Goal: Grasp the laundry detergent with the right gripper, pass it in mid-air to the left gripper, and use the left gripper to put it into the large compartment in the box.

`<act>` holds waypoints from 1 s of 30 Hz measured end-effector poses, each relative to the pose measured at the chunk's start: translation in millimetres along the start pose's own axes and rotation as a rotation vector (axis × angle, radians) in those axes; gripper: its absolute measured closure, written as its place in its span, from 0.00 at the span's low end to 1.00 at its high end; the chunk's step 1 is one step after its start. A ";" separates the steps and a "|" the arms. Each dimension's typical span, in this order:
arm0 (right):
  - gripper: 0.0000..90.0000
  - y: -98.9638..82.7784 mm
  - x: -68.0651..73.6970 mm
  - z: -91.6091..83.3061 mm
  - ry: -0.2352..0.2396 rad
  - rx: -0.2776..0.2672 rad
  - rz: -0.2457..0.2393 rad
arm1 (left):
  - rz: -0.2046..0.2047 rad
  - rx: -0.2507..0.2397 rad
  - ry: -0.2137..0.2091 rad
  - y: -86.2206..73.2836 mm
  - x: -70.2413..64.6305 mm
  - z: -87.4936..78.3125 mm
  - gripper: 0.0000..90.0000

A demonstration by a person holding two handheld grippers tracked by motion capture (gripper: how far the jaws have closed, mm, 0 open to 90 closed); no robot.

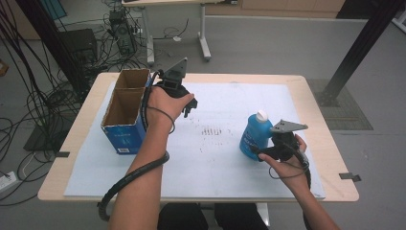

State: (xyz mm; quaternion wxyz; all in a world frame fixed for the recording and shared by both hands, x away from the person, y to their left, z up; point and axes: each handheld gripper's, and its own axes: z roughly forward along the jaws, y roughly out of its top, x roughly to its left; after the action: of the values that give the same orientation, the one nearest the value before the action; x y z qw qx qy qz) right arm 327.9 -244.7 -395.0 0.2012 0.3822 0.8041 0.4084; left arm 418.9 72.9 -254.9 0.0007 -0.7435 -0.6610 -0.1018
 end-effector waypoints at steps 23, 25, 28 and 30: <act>0.02 0.0 0.1 0.6 0.002 -0.002 0.002 | -0.001 0.003 0.004 -0.4 1.1 0.6 0.06; 0.02 0.0 -0.1 0.8 0.003 -0.002 0.003 | -0.001 0.002 0.004 -0.3 1.2 0.3 0.06; 0.02 0.0 -0.1 0.7 0.003 -0.002 0.003 | -0.001 0.003 0.003 -0.1 1.2 0.3 0.06; 0.02 -0.1 -0.4 0.5 0.002 -0.003 0.002 | -0.003 0.002 0.003 0.0 1.0 0.5 0.06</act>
State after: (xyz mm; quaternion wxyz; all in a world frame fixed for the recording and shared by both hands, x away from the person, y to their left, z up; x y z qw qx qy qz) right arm 328.4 -244.8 -395.3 0.2006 0.3826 0.8033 0.4101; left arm 419.1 74.0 -255.2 0.0022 -0.7422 -0.6623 -0.1022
